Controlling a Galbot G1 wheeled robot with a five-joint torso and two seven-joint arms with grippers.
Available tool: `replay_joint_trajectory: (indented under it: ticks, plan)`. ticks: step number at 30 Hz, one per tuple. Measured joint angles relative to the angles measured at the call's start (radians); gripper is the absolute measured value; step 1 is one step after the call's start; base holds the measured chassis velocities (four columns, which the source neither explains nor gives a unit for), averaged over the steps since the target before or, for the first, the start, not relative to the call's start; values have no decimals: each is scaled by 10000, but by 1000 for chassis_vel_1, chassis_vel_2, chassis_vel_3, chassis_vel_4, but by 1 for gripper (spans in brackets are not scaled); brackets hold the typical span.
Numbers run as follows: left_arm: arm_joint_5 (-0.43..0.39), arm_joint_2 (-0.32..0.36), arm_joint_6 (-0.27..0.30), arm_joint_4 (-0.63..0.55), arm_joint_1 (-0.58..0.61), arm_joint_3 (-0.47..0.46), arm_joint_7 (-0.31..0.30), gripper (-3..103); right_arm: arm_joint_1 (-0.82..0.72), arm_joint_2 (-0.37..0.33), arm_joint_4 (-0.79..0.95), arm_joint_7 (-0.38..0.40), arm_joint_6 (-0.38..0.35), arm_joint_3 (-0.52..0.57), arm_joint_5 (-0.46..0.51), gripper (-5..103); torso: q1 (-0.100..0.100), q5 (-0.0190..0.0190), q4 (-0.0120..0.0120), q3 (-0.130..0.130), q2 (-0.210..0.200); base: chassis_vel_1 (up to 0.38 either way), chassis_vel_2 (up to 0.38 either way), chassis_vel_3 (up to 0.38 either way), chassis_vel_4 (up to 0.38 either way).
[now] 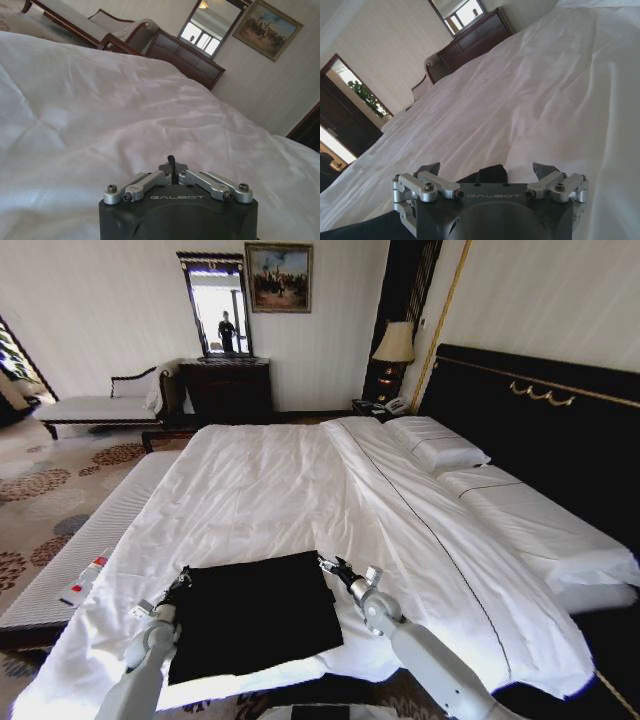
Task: Fold the clothes on the bed.
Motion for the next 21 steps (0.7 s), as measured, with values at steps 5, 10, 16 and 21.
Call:
replay_joint_trajectory:
  ticks: [5, 10, 16, 21]
  plan:
    - [-57, 112, 31, -13, -77, -4, -33, 1, 367, 470, -901, -1227, 185, -19, 172, 100, 0, 0, -1, 0, 0, 0, 0, 0, 0]
    - [-60, 112, 36, -46, -21, -40, -41, 1, 910, 1073, -2041, -1876, 222, -155, 221, 100, 0, 1, 1, 0, 0, 0, 0, 0, 0]
    - [-95, 149, 38, -98, 27, -87, -44, 1, 1377, 1462, -3013, -1978, 49, -253, 214, 100, 0, 0, 1, 0, 0, 0, 0, 0, 0]
    - [-157, 180, 46, -111, 12, -106, -45, 1, 1530, 1512, -3357, -2066, 41, -277, 145, 100, 0, 0, 1, 0, 0, 0, 0, 0, 0]
